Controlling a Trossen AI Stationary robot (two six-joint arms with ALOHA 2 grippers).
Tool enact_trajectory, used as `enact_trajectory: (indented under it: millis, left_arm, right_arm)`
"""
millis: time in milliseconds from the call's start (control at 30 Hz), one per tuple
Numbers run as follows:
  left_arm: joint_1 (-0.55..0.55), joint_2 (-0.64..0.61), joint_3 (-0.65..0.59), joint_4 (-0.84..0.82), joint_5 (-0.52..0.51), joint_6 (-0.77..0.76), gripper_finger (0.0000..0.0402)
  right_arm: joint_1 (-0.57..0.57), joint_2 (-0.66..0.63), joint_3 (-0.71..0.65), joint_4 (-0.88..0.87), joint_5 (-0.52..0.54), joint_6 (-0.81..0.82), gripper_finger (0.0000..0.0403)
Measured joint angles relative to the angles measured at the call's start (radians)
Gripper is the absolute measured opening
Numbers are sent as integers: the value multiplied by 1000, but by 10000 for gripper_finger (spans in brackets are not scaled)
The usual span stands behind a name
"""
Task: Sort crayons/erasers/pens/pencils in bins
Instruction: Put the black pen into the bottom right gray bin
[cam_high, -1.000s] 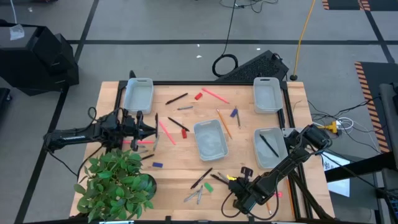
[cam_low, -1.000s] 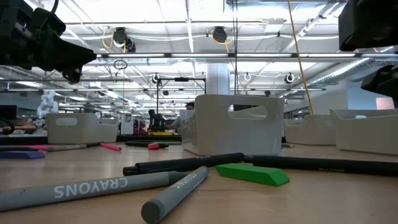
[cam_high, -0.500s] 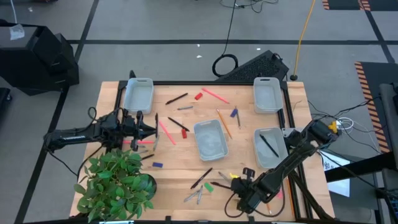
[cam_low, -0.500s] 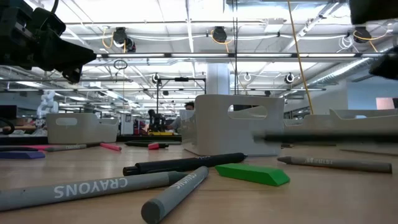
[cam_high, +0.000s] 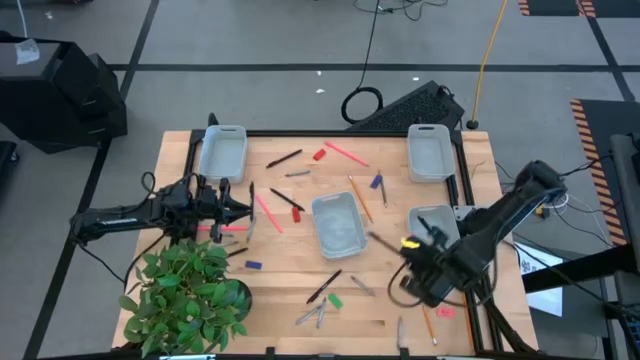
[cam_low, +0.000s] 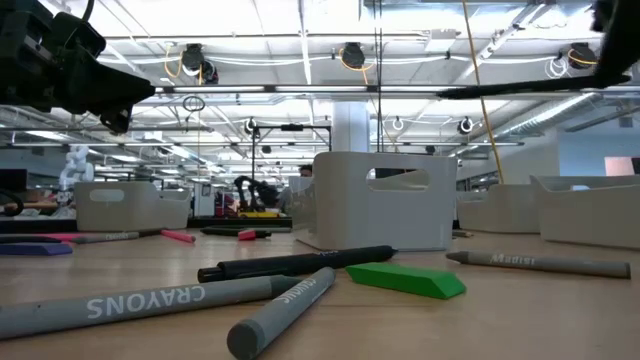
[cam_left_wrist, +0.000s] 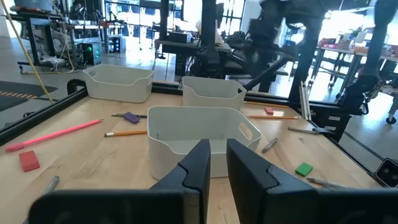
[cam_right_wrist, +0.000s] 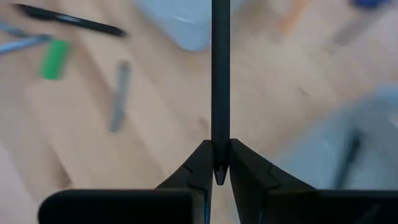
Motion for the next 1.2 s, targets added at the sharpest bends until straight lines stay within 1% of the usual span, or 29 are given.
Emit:
enact_trajectory:
  millis: [167, 267, 367, 500, 567, 667, 733, 933, 1033, 1100, 1200]
  left_arm:
    - [0, 0, 0, 0, 0, 0, 56]
    - [0, 0, 0, 0, 0, 0, 56]
    - [0, 0, 0, 0, 0, 0, 56]
    - [0, 0, 0, 0, 0, 0, 56]
    - [0, 0, 0, 0, 0, 0, 56]
    - [0, 0, 0, 1, 0, 0, 56]
    - [0, 0, 0, 1, 0, 0, 56]
    - [0, 0, 0, 1, 0, 0, 56]
    - [0, 0, 0, 1, 0, 0, 56]
    - [0, 0, 0, 2, 0, 0, 56]
    - [0, 0, 0, 2, 0, 0, 56]
  right_arm:
    - [10, -75, -5, -234, -56, 189, 34]
    - [11, -102, -56, -297, -137, 282, 34]
    - [12, -126, -161, -277, -229, 341, 34]
    - [12, -151, -311, -158, -339, 360, 34]
    - [12, -161, -375, -94, -363, 363, 34]
    - [11, -171, -436, -7, -364, 371, 34]
    - [11, -172, -453, 13, -368, 370, 40]
    - [11, -177, -448, 10, -367, 363, 85]
    - [11, -184, -418, -10, -357, 347, 104]
    - [12, -183, -369, -12, -320, 334, 110]
    - [12, -171, -298, 13, -221, 287, 112]
